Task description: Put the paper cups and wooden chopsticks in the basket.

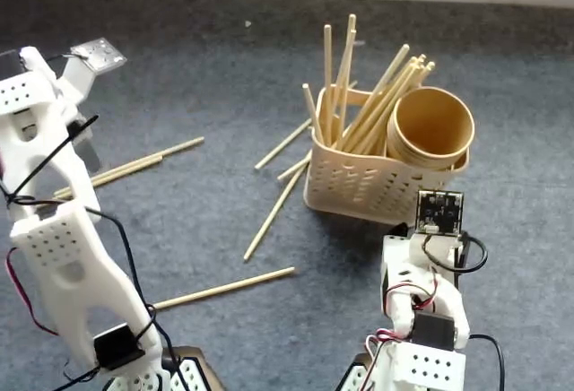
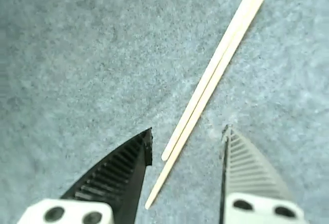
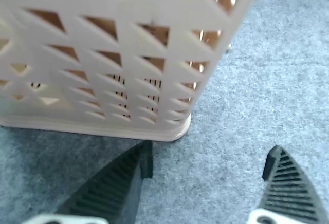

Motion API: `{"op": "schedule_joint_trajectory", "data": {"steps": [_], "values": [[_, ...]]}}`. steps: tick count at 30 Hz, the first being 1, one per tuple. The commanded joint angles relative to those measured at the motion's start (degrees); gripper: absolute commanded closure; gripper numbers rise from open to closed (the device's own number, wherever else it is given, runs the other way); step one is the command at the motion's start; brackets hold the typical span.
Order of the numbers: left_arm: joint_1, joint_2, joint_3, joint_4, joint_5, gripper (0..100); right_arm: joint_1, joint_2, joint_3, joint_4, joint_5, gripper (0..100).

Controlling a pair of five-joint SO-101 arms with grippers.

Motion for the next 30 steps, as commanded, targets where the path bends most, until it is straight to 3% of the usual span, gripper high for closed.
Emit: {"op": "schedule_joint_trajectory", "data": {"steps": [1, 3, 8, 17, 22, 25, 27, 30], "values": [[0.75, -9.54, 11.56, 0.18, -5.19, 77, -0.04, 0.13, 1.19, -1.10, -0.09, 66.3], [1.80, -9.63, 17.98, -2.46, -8.70, 78, -0.04, 0.13, 1.19, -1.10, -0.09, 66.3], [2.42, -9.63, 28.26, -18.20, -8.00, 78, -0.04, 0.13, 1.19, -1.10, -0.09, 66.3], [2.59, -6.55, 32.66, -28.66, -7.74, 78, -0.04, 0.13, 1.19, -1.01, -0.09, 66.3], [2.33, 1.98, 30.20, -28.57, -7.74, 79, -0.22, 0.13, 1.19, -0.92, -0.09, 66.3], [2.77, 5.76, 27.38, -27.69, -7.74, 91, -0.22, 0.13, 1.19, -0.92, -0.09, 66.3], [3.30, 6.99, 24.66, -24.35, -7.56, 100, -0.22, 0.13, 1.19, -0.92, -0.09, 66.3], [4.26, 7.34, 20.97, -16.00, -7.56, 100, -0.22, 0.13, 1.19, -0.92, -0.09, 66.3]]}}
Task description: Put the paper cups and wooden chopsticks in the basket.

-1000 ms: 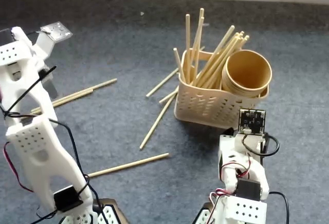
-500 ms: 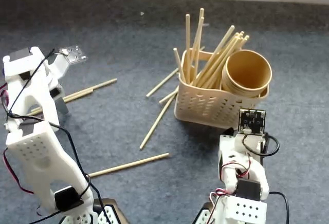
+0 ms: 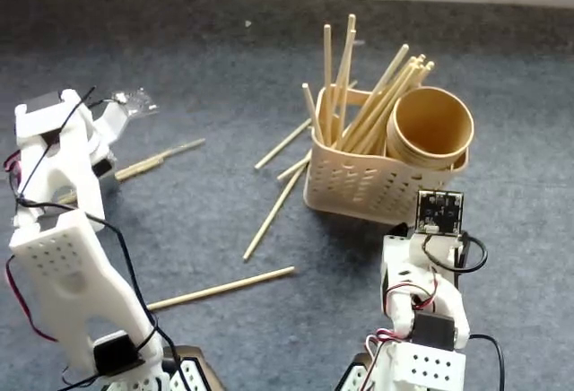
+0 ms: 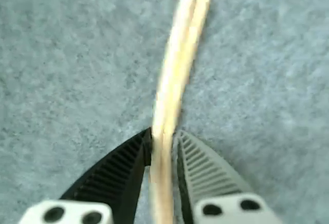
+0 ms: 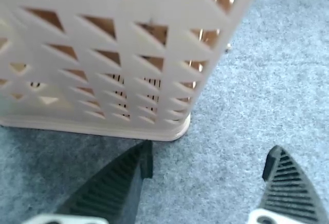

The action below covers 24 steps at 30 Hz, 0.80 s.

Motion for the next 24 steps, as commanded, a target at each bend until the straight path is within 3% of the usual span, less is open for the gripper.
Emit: {"op": "schedule_joint_trajectory", "data": {"steps": [1, 4, 8, 15, 19, 24], "values": [[1.98, 0.66, -5.41, 7.21, -0.18, 100, -0.22, 0.13, 1.19, -0.92, -0.09, 66.3], [3.12, 0.48, -10.42, 13.01, 0.26, 99, -0.22, 0.13, 1.19, -0.92, -0.09, 66.3], [4.79, 0.40, -23.69, 19.69, 7.65, 99, -0.22, 0.13, 1.19, -0.92, -0.09, 66.3], [9.98, -5.76, -36.62, 20.57, 20.57, 99, -0.22, 0.13, 1.19, -0.92, -0.09, 66.3], [17.36, -14.55, -38.90, 20.40, 34.02, 99, -0.22, 0.13, 1.19, -1.01, -0.09, 66.3], [31.69, -26.24, -50.42, 18.64, 51.78, 99, -0.22, 0.13, 1.19, -1.01, -0.09, 66.3]]}}
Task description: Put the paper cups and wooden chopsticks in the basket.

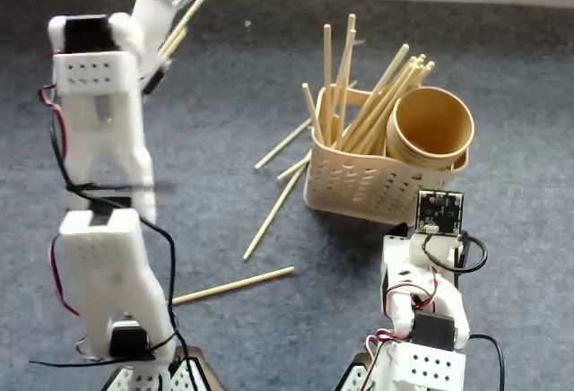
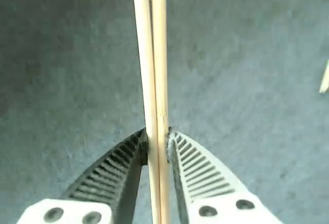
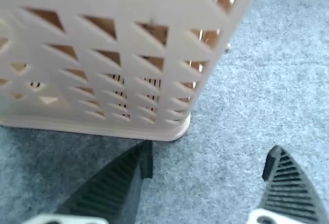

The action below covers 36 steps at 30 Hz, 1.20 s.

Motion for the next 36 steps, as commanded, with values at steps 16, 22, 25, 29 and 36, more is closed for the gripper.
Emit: {"op": "schedule_joint_trajectory", "data": {"steps": [16, 22, 25, 29, 36], "values": [[32.31, -6.46, -13.76, -15.38, 44.04, 99, -0.04, 0.13, 1.19, -1.01, -0.09, 66.3], [33.27, 2.07, -22.29, -21.89, 39.65, 99, -0.04, 0.13, 1.19, -1.01, -0.09, 66.3], [35.82, 5.32, -27.03, -21.98, 37.89, 99, -0.13, 0.13, 1.19, -1.01, -0.09, 66.3], [36.88, 9.10, -31.34, -21.71, 36.84, 99, -0.13, 0.13, 1.19, -1.01, -0.09, 66.3], [37.14, 11.30, -31.34, -15.56, 36.75, 99, -0.13, 0.13, 1.19, -1.10, -0.09, 66.3]]}}
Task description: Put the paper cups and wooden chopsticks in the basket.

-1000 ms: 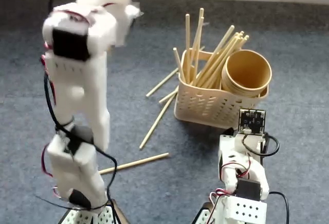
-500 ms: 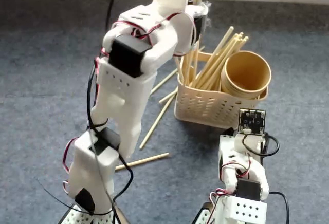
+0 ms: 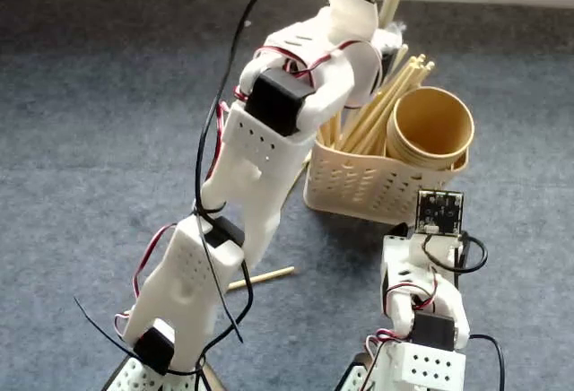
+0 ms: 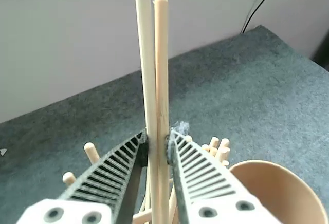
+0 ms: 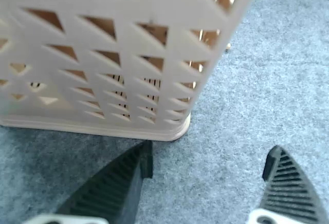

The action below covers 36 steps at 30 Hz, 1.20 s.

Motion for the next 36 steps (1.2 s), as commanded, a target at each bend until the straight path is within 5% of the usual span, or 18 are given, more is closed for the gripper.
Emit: {"op": "schedule_joint_trajectory", "data": {"steps": [1, 9, 18, 25, 31, 36], "values": [[0.92, -1.10, -3.38, 3.25, -0.44, 99, -0.13, 0.13, 1.19, -1.10, -0.09, 66.3], [1.80, -1.19, -3.47, 5.80, -0.26, 83, -0.13, 0.13, 1.19, -1.10, -0.09, 66.3], [1.63, -9.98, -3.38, 6.86, -0.88, 83, -0.13, 0.13, 1.19, -1.10, -0.09, 66.3], [-13.23, -21.67, -1.45, 19.34, -9.41, 83, -0.13, 0.13, 1.19, -1.19, -0.09, 66.3], [-35.38, -31.78, 21.93, 19.08, -18.64, 83, 0.04, 0.13, 1.19, -1.19, -0.09, 66.3], [-37.93, -39.08, 64.40, 18.99, -46.95, 83, 0.04, 0.13, 1.19, -1.19, -0.09, 66.3]]}}
